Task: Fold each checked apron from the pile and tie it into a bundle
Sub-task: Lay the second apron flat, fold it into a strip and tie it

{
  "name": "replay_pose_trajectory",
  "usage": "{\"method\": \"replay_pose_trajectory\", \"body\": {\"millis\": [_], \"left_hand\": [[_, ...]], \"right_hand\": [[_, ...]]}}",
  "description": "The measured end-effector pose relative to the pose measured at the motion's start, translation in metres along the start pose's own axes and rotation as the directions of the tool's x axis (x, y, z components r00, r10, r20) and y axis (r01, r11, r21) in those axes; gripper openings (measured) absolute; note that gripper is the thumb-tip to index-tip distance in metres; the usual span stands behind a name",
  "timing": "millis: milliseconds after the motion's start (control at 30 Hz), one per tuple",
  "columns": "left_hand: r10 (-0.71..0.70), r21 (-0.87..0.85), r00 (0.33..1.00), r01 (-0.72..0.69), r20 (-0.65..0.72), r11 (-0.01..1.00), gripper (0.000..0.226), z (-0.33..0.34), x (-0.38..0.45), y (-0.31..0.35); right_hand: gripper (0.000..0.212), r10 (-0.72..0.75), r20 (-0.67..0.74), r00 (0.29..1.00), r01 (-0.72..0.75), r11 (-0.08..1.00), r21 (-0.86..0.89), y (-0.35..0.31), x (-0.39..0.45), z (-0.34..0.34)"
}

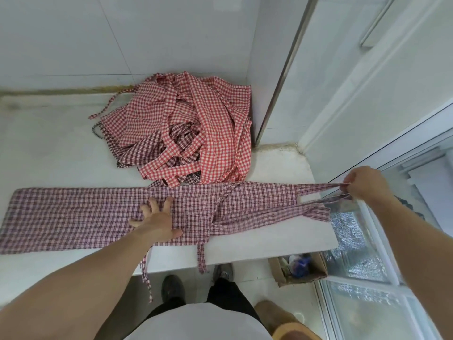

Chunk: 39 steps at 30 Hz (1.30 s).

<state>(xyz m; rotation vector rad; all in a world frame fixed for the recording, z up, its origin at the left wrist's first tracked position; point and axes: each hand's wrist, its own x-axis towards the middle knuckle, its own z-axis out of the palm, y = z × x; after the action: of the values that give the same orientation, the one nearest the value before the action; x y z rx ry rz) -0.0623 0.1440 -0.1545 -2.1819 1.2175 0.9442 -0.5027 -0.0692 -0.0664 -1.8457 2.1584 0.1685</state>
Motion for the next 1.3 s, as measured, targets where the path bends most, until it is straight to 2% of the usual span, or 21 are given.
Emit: {"method": "replay_pose_trajectory", "body": {"millis": [67, 133, 167, 200, 233, 267, 333, 367, 433, 500, 567, 633, 733, 767, 900, 967, 1033, 1100, 1133, 1200, 1300], "left_hand": [[-0.009, -0.011, 1.000, 0.009, -0.011, 1.000, 0.112, 0.000, -0.001, 0.001], [-0.010, -0.015, 1.000, 0.010, -0.016, 1.000, 0.111, -0.001, -0.001, 0.003], [-0.011, -0.016, 1.000, 0.011, -0.016, 1.000, 0.111, -0.001, 0.000, 0.003], [-0.013, -0.017, 1.000, 0.013, -0.015, 1.000, 0.111, -0.001, 0.001, 0.002], [-0.016, -0.019, 1.000, 0.016, -0.015, 1.000, 0.111, -0.001, 0.001, 0.001], [-0.018, -0.021, 1.000, 0.018, -0.015, 1.000, 0.111, -0.001, 0.002, 0.001], [-0.019, -0.031, 1.000, 0.019, -0.018, 0.999, 0.110, 0.000, 0.004, 0.000], [-0.021, -0.035, 1.000, 0.020, -0.018, 0.999, 0.110, 0.000, 0.004, -0.001], [-0.022, -0.041, 1.000, 0.021, -0.021, 0.999, 0.110, 0.000, 0.003, -0.001], [-0.021, -0.048, 0.999, 0.020, -0.030, 0.999, 0.110, 0.000, 0.002, -0.002], [-0.015, -0.055, 0.999, 0.013, -0.042, 0.998, 0.109, 0.002, 0.002, -0.003], [-0.003, -0.059, 0.998, 0.000, -0.055, 0.998, 0.109, 0.003, 0.001, -0.006], [0.016, -0.064, 0.998, -0.020, -0.067, 0.998, 0.110, 0.005, 0.000, -0.010], [0.018, -0.061, 0.997, -0.022, -0.068, 0.998, 0.110, 0.007, 0.001, -0.011], [0.015, 0.001, 0.998, -0.015, -0.062, 1.000, 0.106, 0.015, 0.001, -0.017], [0.020, 0.001, 0.999, -0.020, -0.049, 1.000, 0.102, 0.020, 0.002, -0.020], [0.007, 0.006, 0.999, -0.007, -0.033, 1.000, 0.100, 0.022, 0.003, -0.025], [-0.016, 0.013, 1.000, 0.016, -0.010, 1.000, 0.100, 0.022, 0.003, -0.029], [-0.021, 0.010, 1.000, 0.021, -0.004, 1.000, 0.101, 0.021, 0.004, -0.029], [-0.024, 0.000, 1.000, 0.024, 0.002, 1.000, 0.103, 0.018, 0.003, -0.028], [-0.052, -0.007, 0.999, 0.052, -0.007, 0.999, 0.111, 0.006, -0.002, -0.014]], "right_hand": [[0.027, 0.044, -0.100, 0.994, -0.032, 0.993, 0.113, 0.003, -0.002, 0.003], [0.035, 0.141, -0.056, 0.988, -0.108, 0.916, 0.387, 0.000, -0.004, 0.009], [0.032, 0.213, 0.100, 0.972, -0.231, 0.777, 0.586, -0.007, -0.007, 0.010], [0.026, 0.231, 0.298, 0.926, -0.376, 0.545, 0.749, -0.011, -0.006, 0.014], [0.020, 0.206, 0.461, 0.863, -0.504, 0.322, 0.801, -0.012, -0.008, 0.016], [0.015, 0.158, 0.561, 0.813, -0.582, 0.200, 0.788, -0.012, -0.014, 0.015], [0.004, -0.004, 0.635, 0.773, -0.625, 0.169, 0.762, -0.006, -0.022, 0.002], [0.010, -0.095, 0.635, 0.766, -0.616, 0.172, 0.769, -0.001, -0.025, -0.006], [0.046, -0.264, 0.594, 0.760, -0.574, 0.157, 0.804, 0.017, -0.029, -0.016], [0.061, -0.363, 0.501, 0.786, -0.521, 0.047, 0.852, 0.034, -0.026, -0.018], [0.062, -0.369, 0.418, 0.830, -0.491, -0.128, 0.861, 0.045, -0.016, -0.011], [0.070, -0.300, 0.389, 0.871, -0.471, -0.289, 0.833, 0.040, -0.011, 0.001], [0.107, -0.174, 0.326, 0.929, -0.369, -0.444, 0.816, 0.018, -0.008, 0.021], [0.108, -0.134, 0.311, 0.941, -0.338, -0.461, 0.821, 0.012, -0.009, 0.030], [0.054, 0.057, 0.339, 0.939, -0.305, -0.313, 0.899, 0.004, -0.010, 0.070], [0.036, 0.095, 0.331, 0.939, -0.295, -0.278, 0.914, 0.015, -0.001, 0.093], [0.033, 0.119, 0.324, 0.939, -0.302, -0.170, 0.938, 0.016, -0.005, 0.103], [0.030, 0.217, 0.257, 0.942, -0.268, 0.020, 0.963, 0.009, -0.013, 0.109], [0.028, 0.311, 0.221, 0.924, -0.249, 0.053, 0.967, 0.007, -0.017, 0.113], [0.022, 0.412, 0.205, 0.888, -0.238, 0.029, 0.971, 0.004, -0.022, 0.117], [0.022, 0.439, 0.209, 0.874, -0.259, 0.056, 0.964, 0.007, -0.019, 0.122]]}}
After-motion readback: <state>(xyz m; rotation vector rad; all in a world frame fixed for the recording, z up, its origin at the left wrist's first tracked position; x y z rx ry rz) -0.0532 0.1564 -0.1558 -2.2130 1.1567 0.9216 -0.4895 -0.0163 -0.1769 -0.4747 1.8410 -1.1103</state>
